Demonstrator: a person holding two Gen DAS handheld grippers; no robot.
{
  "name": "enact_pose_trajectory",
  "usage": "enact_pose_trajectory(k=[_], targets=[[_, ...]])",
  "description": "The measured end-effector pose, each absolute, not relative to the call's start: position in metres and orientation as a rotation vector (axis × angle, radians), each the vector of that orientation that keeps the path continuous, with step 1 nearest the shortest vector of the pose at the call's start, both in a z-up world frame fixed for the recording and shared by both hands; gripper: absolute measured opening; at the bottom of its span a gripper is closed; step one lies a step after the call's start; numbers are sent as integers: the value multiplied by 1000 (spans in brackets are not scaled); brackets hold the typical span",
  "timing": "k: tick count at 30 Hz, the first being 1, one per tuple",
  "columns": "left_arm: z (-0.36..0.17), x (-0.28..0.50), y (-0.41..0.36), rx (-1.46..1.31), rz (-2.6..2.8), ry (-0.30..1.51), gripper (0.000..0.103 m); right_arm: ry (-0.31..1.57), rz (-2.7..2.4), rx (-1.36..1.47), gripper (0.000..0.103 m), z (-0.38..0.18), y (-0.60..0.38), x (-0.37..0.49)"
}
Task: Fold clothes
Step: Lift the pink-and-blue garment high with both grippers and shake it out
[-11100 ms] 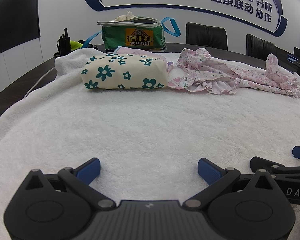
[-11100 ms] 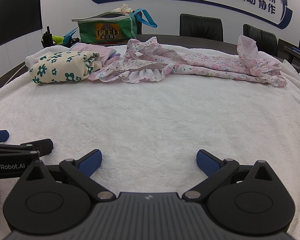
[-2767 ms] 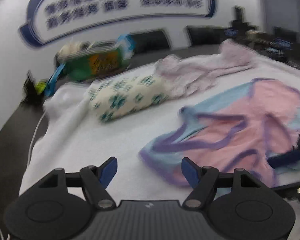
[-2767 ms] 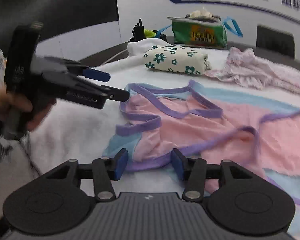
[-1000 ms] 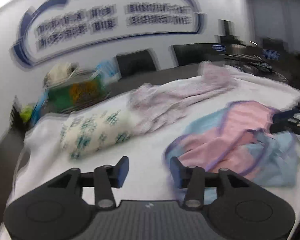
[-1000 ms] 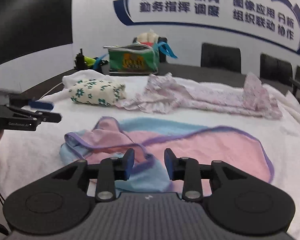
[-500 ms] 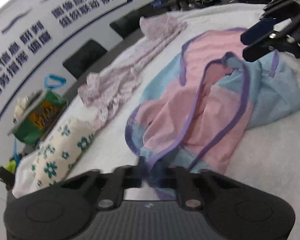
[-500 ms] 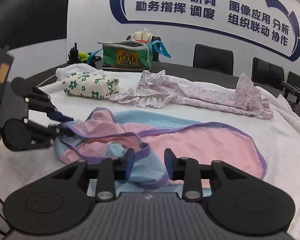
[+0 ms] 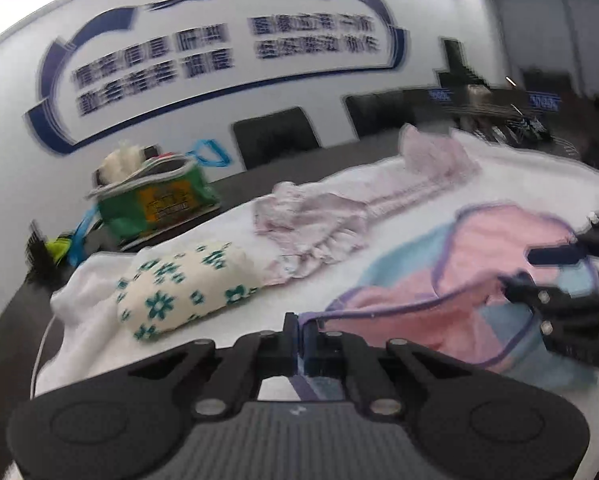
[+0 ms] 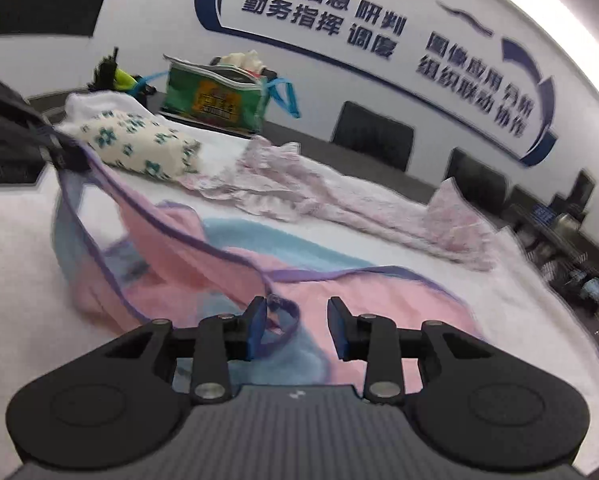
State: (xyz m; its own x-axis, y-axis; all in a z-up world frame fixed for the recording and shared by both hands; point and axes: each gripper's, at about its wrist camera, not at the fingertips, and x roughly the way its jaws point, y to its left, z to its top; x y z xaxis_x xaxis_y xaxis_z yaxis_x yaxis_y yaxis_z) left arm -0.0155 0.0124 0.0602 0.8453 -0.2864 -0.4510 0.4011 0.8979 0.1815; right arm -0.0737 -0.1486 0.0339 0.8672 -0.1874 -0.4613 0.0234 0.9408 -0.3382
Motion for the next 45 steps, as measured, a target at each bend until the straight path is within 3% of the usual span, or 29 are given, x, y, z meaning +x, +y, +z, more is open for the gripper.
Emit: enact_pose_trajectory(k=[4, 7, 8, 11, 14, 21, 24, 27, 32, 42, 45], targets=[[64, -37, 17, 212, -356, 382, 1, 526, -124, -401, 31, 26, -143, -81], [68, -51, 18, 193, -343, 350, 1, 525, -109, -451, 17, 22, -136, -84], [70, -52, 19, 194, -342, 348, 1, 521, -97, -458, 5, 22, -135, -84], [86, -50, 23, 202, -334, 323, 1, 480, -87, -473, 1, 27, -133, -83], [147, -49, 34, 158, -371, 228, 1, 315, -107, -446, 1, 83, -148, -91], [345, -109, 78, 88, -485, -73, 1, -194, -39, -494, 1, 285, -152, -179], [416, -135, 103, 111, -514, -86, 1, -304, -18, -525, 1, 356, -148, -211], [451, -160, 116, 173, -459, -104, 1, -324, 31, -546, 1, 395, -145, -222], [450, -160, 107, 264, -375, -88, 1, -329, 101, -532, 1, 411, -138, -205], [414, -22, 63, 322, -328, 94, 1, -73, 80, -461, 1, 347, -159, -43], [417, -11, 43, 344, -357, 17, 1, -71, -3, -427, 1, 342, -174, -8]])
